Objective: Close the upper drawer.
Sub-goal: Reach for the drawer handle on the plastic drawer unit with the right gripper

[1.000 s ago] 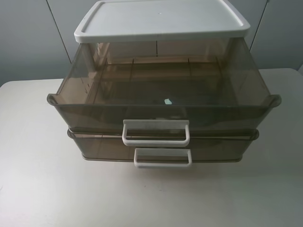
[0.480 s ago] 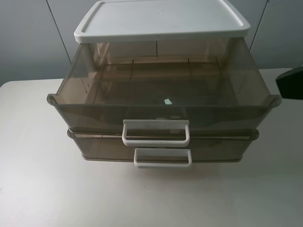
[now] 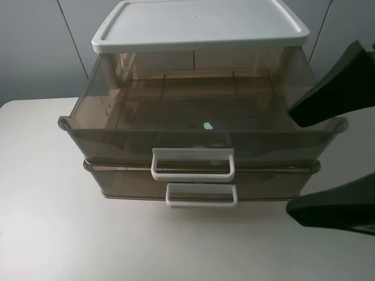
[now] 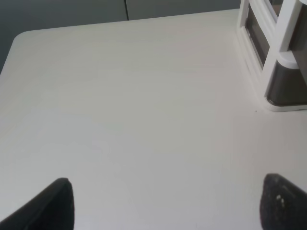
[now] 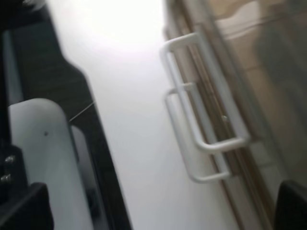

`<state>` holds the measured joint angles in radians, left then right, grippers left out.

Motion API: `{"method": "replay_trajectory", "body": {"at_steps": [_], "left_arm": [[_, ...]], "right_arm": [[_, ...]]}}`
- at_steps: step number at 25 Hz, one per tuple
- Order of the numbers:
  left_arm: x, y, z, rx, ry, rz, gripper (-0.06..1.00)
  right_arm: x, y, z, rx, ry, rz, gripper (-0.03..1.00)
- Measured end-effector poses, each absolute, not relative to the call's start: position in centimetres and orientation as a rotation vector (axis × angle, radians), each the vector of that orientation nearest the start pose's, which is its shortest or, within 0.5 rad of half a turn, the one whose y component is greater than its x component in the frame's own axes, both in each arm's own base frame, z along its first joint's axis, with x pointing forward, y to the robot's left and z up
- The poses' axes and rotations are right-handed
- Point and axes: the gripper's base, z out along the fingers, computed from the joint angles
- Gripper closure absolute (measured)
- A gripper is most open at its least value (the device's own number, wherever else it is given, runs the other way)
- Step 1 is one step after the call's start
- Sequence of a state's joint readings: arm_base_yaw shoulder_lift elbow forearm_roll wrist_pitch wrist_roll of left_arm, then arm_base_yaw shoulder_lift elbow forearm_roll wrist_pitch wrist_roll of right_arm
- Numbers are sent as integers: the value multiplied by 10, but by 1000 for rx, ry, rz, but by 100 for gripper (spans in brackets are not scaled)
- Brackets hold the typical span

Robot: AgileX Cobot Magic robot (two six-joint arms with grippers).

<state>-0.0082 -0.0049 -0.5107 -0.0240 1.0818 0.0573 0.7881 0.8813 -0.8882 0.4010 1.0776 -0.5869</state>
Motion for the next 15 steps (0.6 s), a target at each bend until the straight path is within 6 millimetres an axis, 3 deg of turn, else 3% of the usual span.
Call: {"method": "replay_trajectory", "body": {"at_steps": [8, 15], "left_arm": [[-8, -2, 279, 69, 2048, 2, 20], [-8, -2, 279, 69, 2048, 2, 20]], "right_arm": [[63, 170, 322, -1860, 1892, 639, 27], [73, 194, 297, -1948, 1965, 587, 27]]}}
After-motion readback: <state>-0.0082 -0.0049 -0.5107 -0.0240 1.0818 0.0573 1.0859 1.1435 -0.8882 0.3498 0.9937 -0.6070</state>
